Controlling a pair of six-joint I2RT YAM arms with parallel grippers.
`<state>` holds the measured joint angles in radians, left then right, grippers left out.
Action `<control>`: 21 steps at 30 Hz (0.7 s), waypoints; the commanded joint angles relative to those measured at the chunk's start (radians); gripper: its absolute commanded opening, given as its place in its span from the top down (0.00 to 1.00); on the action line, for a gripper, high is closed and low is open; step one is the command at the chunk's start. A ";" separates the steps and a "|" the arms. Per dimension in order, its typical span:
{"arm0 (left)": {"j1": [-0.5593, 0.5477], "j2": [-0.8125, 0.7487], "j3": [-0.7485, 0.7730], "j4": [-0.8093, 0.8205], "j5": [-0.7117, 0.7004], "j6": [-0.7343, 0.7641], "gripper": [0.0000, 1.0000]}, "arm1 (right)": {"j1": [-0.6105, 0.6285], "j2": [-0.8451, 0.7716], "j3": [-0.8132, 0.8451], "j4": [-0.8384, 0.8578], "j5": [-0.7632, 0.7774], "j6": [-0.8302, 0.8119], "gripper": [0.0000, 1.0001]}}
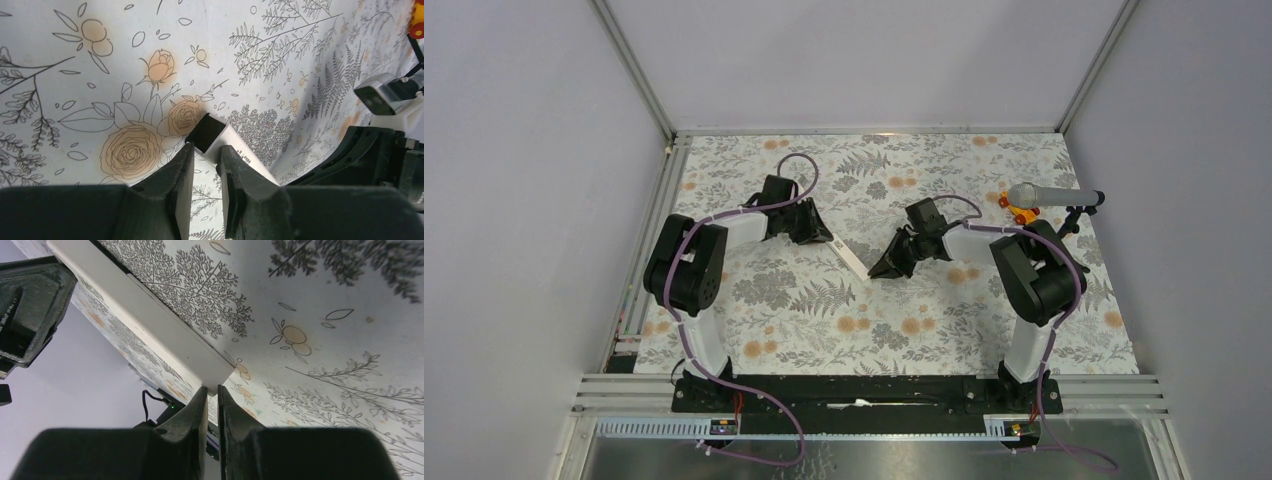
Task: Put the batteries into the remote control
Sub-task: Load the battery cover into the remote control.
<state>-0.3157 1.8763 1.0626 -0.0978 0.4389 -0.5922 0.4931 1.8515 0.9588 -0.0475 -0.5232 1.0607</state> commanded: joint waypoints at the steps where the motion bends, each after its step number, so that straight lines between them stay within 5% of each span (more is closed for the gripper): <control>1: -0.040 0.108 -0.078 -0.155 0.038 -0.006 1.00 | 0.033 0.047 0.031 0.054 0.127 0.070 0.96; 10: -0.010 0.048 -0.010 -0.302 -0.088 0.031 1.00 | 0.032 -0.020 0.102 -0.097 0.246 -0.108 0.84; 21: -0.010 -0.014 -0.026 -0.342 -0.108 0.031 1.00 | 0.033 -0.014 0.120 -0.067 0.234 -0.175 0.69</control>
<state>-0.3077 1.8652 1.0985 -0.2024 0.4065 -0.6064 0.5190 1.8427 1.0325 -0.1371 -0.3767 0.9440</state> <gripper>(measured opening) 0.213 0.291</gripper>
